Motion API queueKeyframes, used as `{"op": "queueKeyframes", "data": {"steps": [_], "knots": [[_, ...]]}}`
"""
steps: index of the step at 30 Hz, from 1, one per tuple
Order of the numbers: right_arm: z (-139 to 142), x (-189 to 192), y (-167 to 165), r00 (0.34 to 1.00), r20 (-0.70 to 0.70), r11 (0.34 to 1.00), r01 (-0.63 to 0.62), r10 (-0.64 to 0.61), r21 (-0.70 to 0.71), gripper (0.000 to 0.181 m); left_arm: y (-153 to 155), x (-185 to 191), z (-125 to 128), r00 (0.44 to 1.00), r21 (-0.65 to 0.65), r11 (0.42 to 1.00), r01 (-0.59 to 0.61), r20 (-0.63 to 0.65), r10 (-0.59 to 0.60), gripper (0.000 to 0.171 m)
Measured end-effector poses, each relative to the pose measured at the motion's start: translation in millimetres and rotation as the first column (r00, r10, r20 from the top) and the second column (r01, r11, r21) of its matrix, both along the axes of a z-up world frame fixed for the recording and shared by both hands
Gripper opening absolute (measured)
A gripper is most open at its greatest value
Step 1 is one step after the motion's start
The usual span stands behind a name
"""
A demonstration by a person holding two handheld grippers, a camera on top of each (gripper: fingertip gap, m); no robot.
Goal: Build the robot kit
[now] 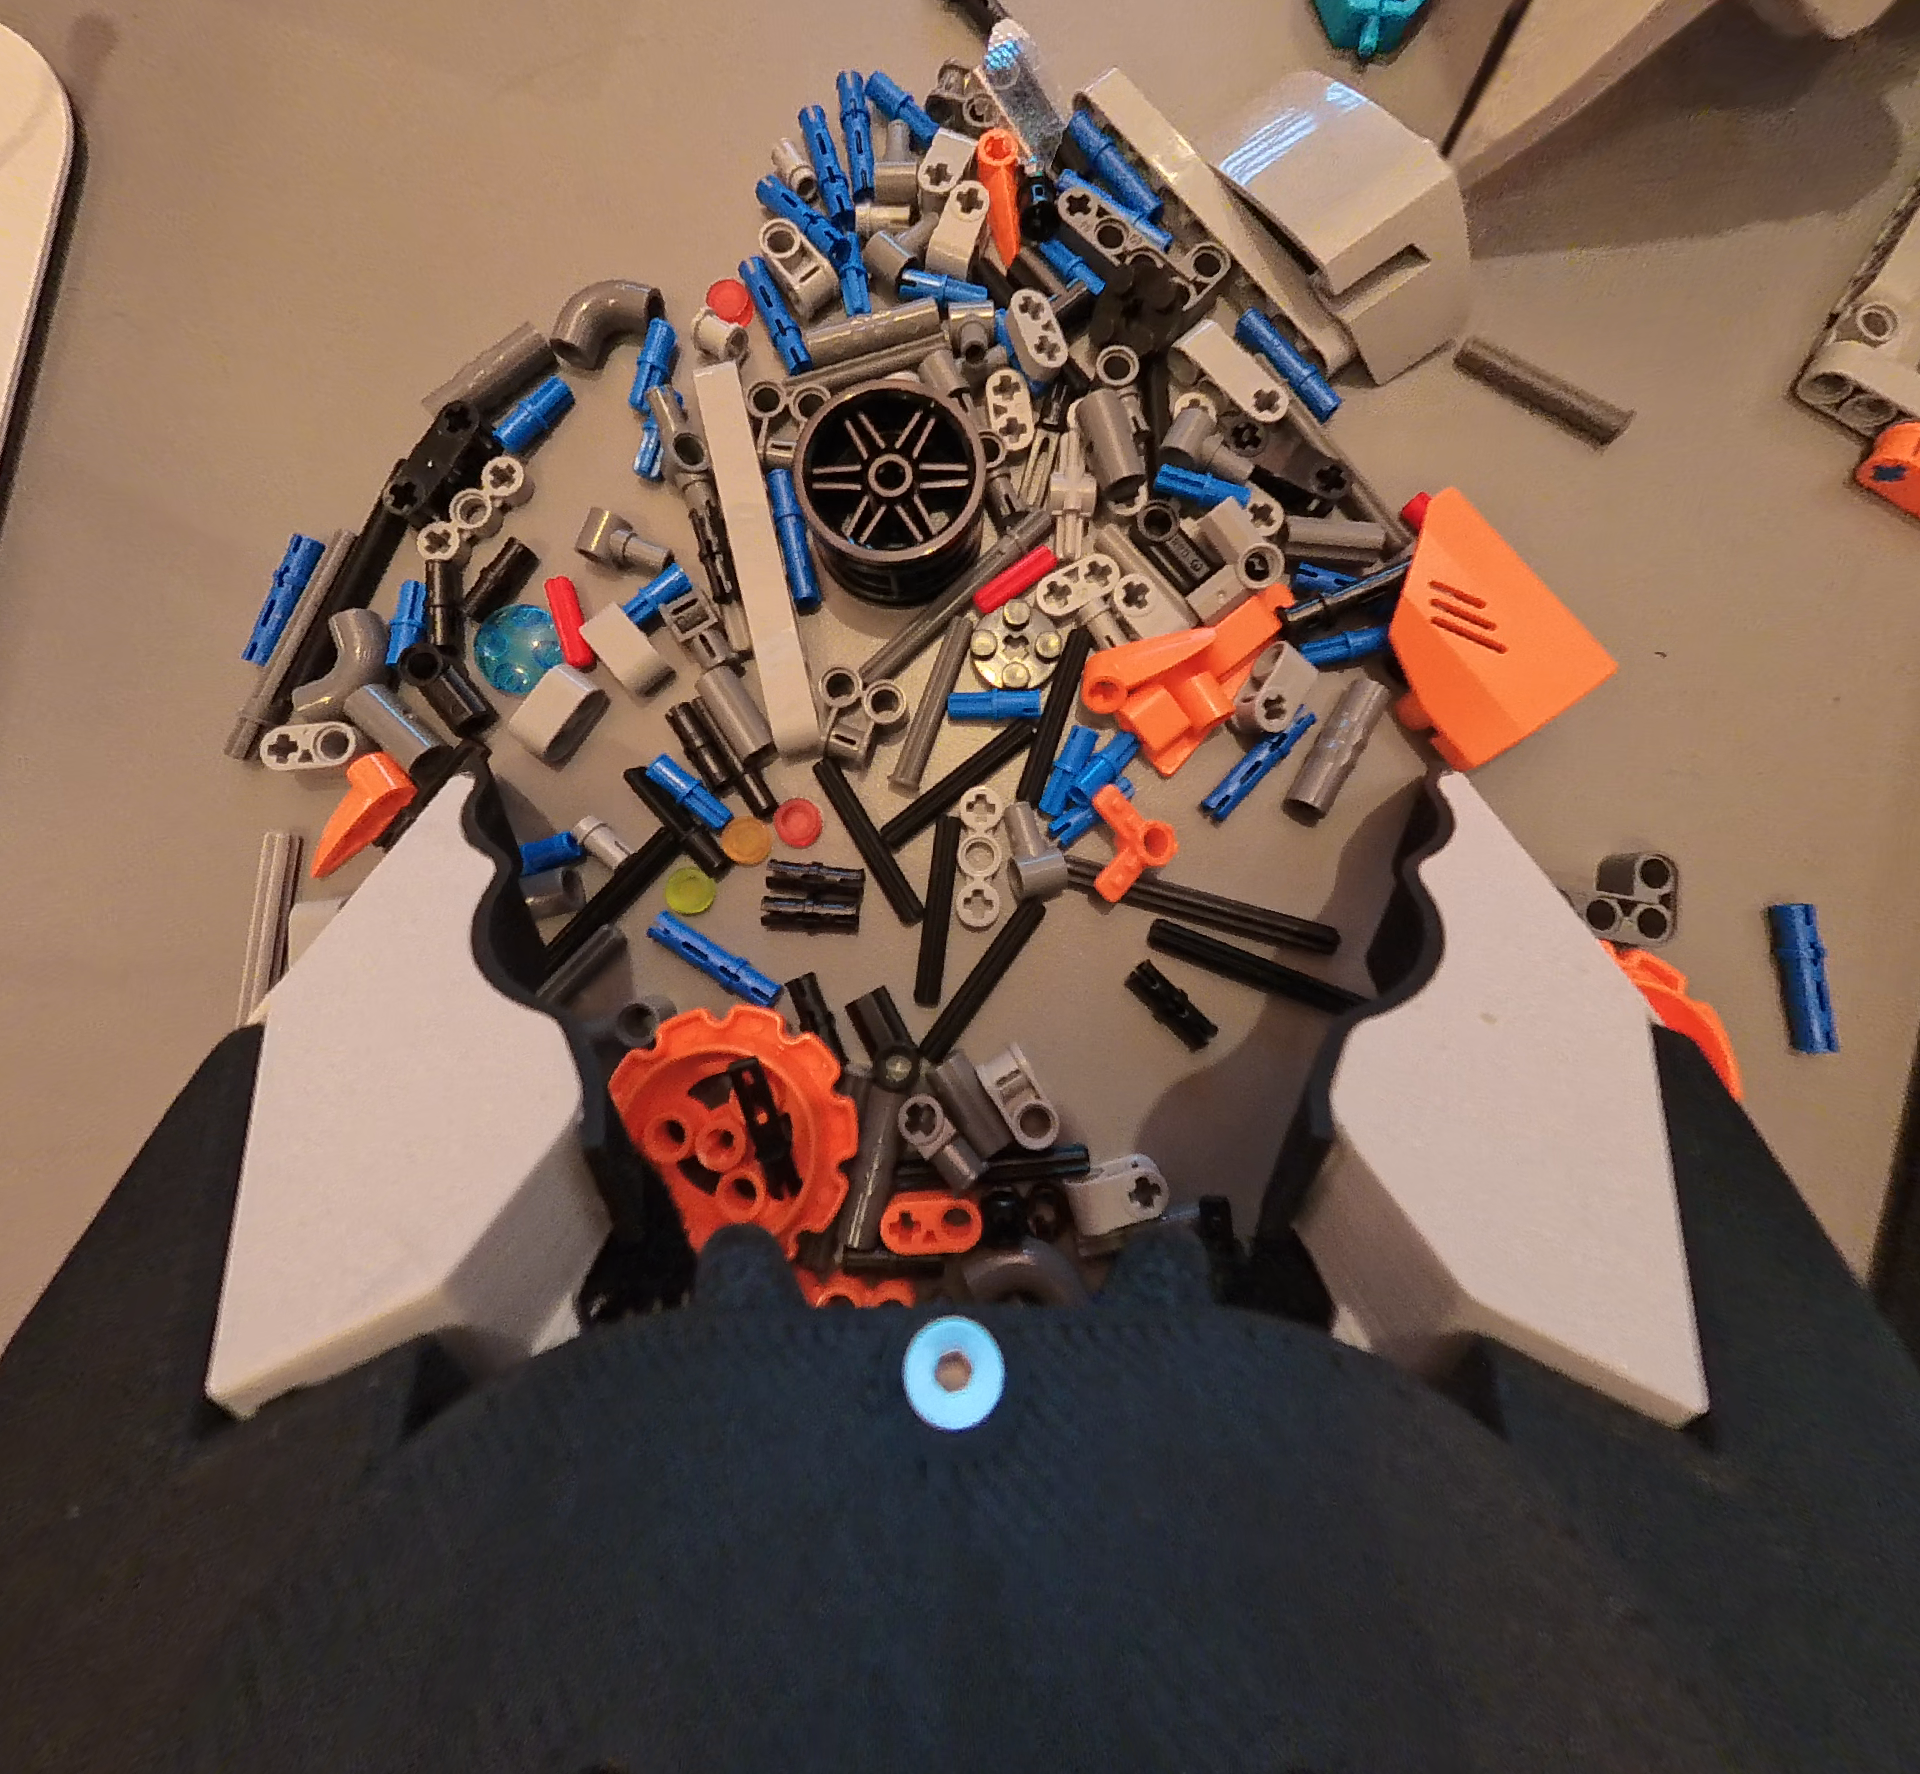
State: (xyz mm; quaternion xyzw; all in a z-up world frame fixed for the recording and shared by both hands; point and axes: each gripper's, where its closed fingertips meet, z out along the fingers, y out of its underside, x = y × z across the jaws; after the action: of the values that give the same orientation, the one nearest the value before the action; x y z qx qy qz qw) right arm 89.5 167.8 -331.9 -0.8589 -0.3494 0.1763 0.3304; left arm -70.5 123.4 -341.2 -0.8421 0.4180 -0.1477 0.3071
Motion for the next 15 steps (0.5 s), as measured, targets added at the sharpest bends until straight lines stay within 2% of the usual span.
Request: {"op": "queueKeyframes", "data": {"steps": [5,9,10,12,15], "knots": [[1.1,-1.0,-0.6,1.0,0.002,1.0,-0.001,0.001,-0.007,0.121,0.1,0.0,0.1,1.0,0.0,1.0,0.0,0.0,0.0,0.157],[0.7,-3.3,-1.1,1.0,0.002,1.0,-0.019,0.019,-0.006,0.122,0.1,0.1,0.1,1.0,-0.001,1.0,-0.001,-0.001,0.001,0.157],[-0.5,-6.3,-1.2,0.999,-0.003,0.999,-0.032,0.032,0.005,0.129,0.2,0.2,0.1,1.0,-0.001,1.0,-0.001,-0.001,0.001,0.157],[-4.5,-10.0,-3.9,0.998,0.007,0.998,-0.061,0.061,0.006,0.155,0.1,0.3,0.1,1.0,0.0,1.0,-0.002,0.0,0.002,0.157],[-4.4,-10.2,-4.0,0.998,0.004,0.998,-0.059,0.059,0.006,0.155,0.0,0.4,0.2,1.0,0.001,1.0,-0.001,0.001,0.001,0.157]]}}
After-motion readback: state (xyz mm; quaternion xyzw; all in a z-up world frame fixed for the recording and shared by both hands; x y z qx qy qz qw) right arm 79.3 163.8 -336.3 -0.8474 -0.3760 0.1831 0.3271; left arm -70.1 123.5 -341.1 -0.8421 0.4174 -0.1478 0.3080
